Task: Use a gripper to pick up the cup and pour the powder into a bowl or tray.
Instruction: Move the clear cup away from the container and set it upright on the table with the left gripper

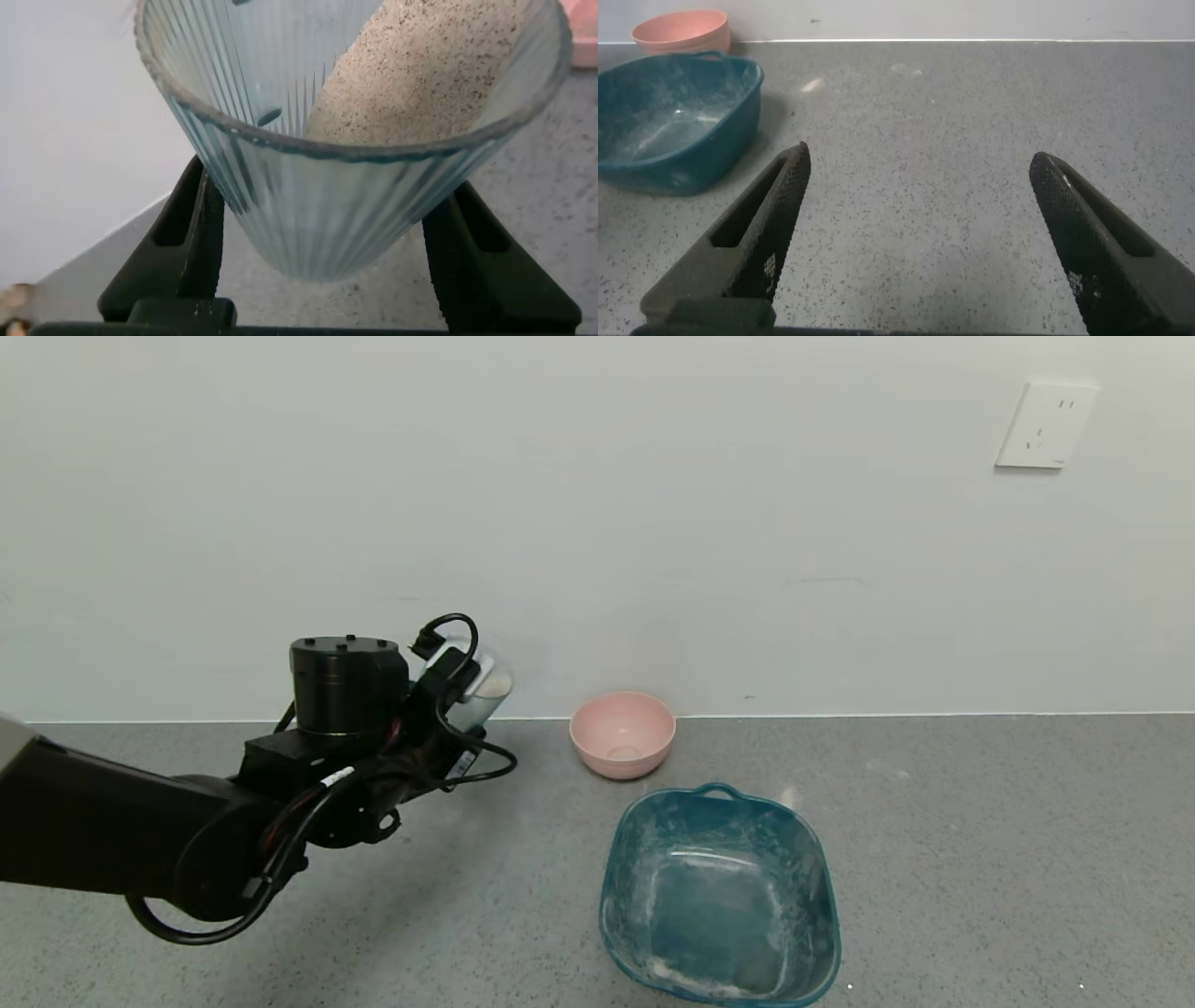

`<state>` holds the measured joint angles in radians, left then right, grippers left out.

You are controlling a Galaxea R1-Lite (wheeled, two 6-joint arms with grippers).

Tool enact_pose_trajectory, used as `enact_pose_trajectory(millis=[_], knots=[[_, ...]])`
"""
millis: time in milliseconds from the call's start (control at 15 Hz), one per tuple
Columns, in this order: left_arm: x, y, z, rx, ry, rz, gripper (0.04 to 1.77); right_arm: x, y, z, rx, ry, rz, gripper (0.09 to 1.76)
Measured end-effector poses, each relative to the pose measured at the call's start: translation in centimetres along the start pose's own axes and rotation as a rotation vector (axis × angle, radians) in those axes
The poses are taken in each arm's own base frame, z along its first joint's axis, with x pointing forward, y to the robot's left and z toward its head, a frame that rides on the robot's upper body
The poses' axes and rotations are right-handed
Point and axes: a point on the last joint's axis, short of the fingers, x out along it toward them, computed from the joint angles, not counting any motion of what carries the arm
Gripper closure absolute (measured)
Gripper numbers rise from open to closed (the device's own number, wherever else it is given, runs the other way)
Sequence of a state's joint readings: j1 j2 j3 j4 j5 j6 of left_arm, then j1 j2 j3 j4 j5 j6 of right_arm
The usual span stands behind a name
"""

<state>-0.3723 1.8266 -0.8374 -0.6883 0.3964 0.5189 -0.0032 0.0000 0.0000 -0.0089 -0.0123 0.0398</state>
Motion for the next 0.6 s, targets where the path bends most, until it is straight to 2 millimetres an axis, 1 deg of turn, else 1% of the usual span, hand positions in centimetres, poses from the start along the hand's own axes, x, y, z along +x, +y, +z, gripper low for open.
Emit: enact_pose_trajectory(millis=[133, 333, 600], knots=[[-0.5, -0.1, -0.6, -0.092, -0.013, -0.035, 0.57, 0.0, 0.0, 0.0, 0.000, 0.000, 0.000, 0.14], [-1.0, -0.3, -1.4, -0.214, -0.097, -0.072, 0.57, 0.0, 0.0, 0.0, 0.000, 0.000, 0.000, 0.14], [-0.9, -1.0, -2.9, -0.381, -0.183, -0.085, 0.57, 0.0, 0.0, 0.0, 0.000, 0.000, 0.000, 0.14]])
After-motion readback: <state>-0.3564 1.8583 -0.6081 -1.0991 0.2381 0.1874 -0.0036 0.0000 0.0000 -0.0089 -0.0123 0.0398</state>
